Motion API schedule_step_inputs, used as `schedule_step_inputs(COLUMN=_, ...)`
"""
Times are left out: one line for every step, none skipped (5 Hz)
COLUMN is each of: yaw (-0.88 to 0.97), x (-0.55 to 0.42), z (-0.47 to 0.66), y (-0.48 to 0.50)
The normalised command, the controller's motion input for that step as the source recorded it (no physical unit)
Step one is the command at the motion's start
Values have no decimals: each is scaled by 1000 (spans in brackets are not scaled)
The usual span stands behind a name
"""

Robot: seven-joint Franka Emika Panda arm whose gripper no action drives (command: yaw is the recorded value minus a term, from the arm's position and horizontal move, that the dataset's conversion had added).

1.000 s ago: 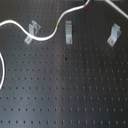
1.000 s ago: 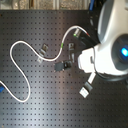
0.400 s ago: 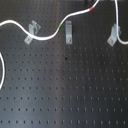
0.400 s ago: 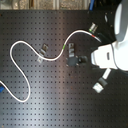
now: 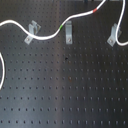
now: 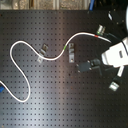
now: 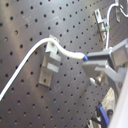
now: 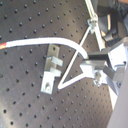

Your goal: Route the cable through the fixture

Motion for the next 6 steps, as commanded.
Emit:
schedule_step_inputs(yaw=-651, x=72, z=514, y=-206)
schedule_step_inputs(yaw=-506, x=10, z=193, y=-17)
schedule_step_inputs(yaw=-280, x=-43, z=287, y=216)
schedule_step_inputs(yaw=-134, x=-126, z=365, y=379)
schedule_step_inputs(yaw=-40, x=-215, z=320, y=316)
schedule_step_inputs(yaw=-160, x=-203, z=296, y=168)
